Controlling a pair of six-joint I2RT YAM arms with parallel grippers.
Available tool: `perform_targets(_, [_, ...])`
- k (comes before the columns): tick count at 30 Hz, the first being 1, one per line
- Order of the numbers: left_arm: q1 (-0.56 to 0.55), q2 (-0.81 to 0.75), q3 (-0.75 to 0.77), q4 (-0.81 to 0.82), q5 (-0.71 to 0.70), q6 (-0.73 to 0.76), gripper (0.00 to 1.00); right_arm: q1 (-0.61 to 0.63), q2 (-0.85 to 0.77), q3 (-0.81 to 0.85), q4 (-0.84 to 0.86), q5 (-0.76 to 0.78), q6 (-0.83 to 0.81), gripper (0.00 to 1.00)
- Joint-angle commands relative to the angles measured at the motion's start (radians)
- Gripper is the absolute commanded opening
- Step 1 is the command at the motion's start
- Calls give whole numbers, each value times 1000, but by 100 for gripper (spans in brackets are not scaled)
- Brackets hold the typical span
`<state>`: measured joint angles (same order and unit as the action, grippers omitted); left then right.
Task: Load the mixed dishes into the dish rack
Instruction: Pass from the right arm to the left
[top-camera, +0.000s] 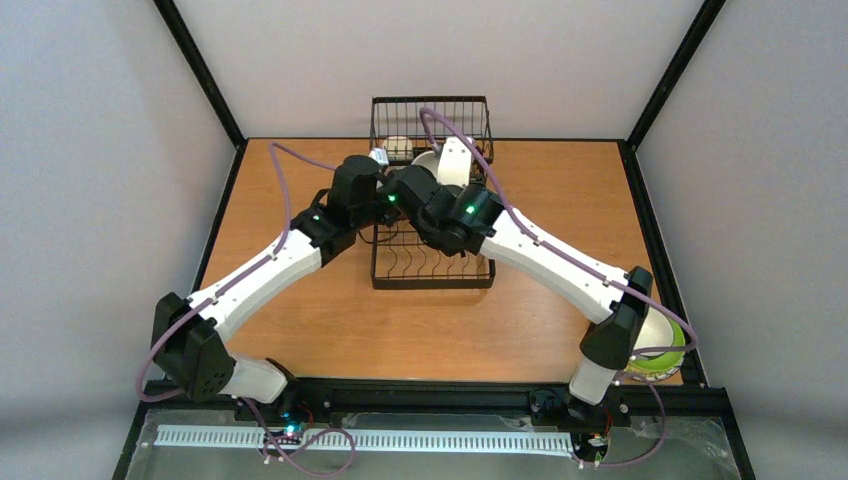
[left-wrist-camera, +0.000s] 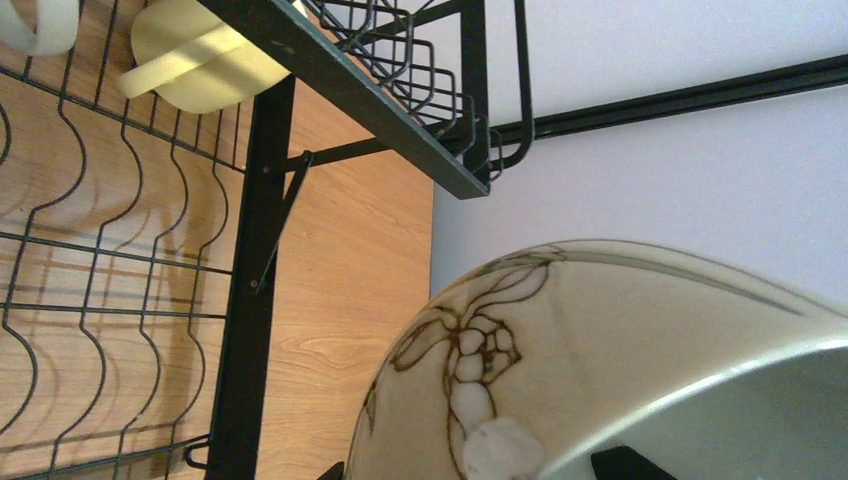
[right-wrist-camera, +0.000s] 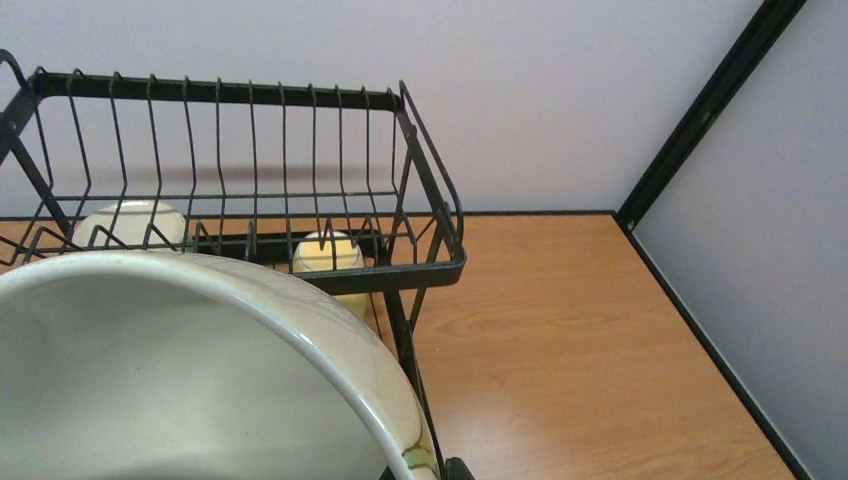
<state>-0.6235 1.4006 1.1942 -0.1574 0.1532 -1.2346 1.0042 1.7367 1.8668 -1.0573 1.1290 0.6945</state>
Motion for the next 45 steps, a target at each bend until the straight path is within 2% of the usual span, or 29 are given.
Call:
perform_targets(1, [5, -71, 79, 36, 33, 17, 79, -3, -52, -53, 130, 83, -190, 2])
perform_targets(9, [6, -139, 40, -37, 41, 51, 87, -8, -97, -86, 170, 127, -228, 2])
perform_targets(22, [6, -214, 62, -144, 61, 53, 88, -13, -153, -149, 196, 169, -238, 2])
perform_targets(27, [7, -167, 107, -132, 92, 11, 89, -13, -183, -177, 207, 168, -241, 2])
perform_targets(33, [8, -81, 178, -91, 128, -52, 97, -6, -202, -196, 204, 185, -251, 2])
perform_targets(45, [12, 67, 280, -25, 208, -172, 100, -3, -256, -260, 202, 213, -254, 2])
